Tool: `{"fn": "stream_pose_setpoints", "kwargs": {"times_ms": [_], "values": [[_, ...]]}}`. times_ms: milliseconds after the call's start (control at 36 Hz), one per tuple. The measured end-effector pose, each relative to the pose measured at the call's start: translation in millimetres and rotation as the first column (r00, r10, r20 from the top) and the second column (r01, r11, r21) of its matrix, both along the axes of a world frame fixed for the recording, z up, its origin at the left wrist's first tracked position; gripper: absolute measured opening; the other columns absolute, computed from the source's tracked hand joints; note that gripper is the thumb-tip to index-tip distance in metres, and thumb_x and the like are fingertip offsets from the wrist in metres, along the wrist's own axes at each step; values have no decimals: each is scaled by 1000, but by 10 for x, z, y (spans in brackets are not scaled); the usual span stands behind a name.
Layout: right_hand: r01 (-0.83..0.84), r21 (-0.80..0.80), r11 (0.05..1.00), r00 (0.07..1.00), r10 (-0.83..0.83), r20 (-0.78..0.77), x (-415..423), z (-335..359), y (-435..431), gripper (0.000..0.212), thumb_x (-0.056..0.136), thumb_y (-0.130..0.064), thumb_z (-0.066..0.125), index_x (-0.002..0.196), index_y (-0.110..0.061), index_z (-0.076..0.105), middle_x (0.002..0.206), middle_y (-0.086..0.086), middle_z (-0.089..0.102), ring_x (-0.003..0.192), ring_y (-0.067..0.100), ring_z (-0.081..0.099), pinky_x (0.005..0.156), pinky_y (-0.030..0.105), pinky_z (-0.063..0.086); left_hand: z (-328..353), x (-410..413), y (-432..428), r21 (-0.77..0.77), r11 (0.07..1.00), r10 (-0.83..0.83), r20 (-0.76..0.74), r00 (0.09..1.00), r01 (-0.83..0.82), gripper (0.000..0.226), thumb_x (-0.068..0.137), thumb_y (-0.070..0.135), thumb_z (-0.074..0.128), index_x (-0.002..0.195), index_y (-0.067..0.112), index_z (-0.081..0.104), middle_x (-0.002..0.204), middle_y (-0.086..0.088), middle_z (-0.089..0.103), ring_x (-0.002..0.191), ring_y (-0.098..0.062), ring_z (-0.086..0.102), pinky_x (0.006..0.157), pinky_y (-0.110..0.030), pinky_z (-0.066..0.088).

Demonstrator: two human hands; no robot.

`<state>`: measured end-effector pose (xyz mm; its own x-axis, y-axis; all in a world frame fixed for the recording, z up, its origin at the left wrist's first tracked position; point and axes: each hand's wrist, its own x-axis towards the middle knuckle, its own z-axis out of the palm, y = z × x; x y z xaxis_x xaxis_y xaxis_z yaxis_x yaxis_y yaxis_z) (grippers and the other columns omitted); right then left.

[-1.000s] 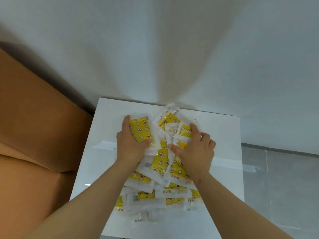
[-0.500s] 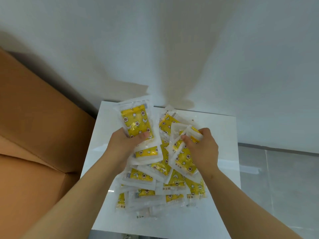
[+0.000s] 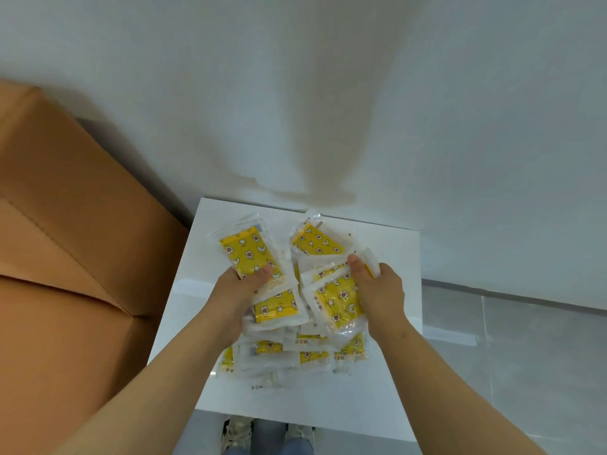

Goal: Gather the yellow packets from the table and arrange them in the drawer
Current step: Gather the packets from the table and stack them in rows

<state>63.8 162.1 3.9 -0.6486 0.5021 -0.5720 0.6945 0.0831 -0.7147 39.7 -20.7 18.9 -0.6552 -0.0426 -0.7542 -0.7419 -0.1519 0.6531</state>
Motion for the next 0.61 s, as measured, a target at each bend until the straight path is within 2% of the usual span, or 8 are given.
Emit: {"fn": "stream_pose_setpoints", "kwargs": {"times_ms": [83,222,361,611], "values": [[-13,-1,1000,1000,13,-6,73,90,-32,34,86,-44,61,77,-13,51,73,2,54,66,16,52,56,25,42,133,86,15,-26,999,-20,18,1000,20,8,90,16,61,91,24,57,87,2,64,76,-17,62,60,-32,50],[-6,1,1000,1000,6,-20,165,240,-89,35,87,-45,60,79,-12,52,74,2,55,75,21,54,65,31,41,330,243,16,-37,999,-34,46,998,35,7,89,16,62,92,22,58,94,-3,66,83,-24,64,71,-34,53],[135,-108,985,989,-141,-47,238,511,-108,31,86,-45,61,76,-17,52,78,2,57,75,20,56,69,32,46,626,334,-1,-34,999,-38,32,999,39,9,89,17,62,95,22,59,96,-3,67,90,-27,64,75,-38,53],[240,-218,946,953,-272,-131,286,1177,-130,38,83,-50,63,79,-13,57,80,7,63,83,30,65,82,45,55,1328,375,4,-43,994,-106,-128,986,102,8,87,19,64,94,21,61,92,-1,71,80,-21,68,63,-33,54]]}}
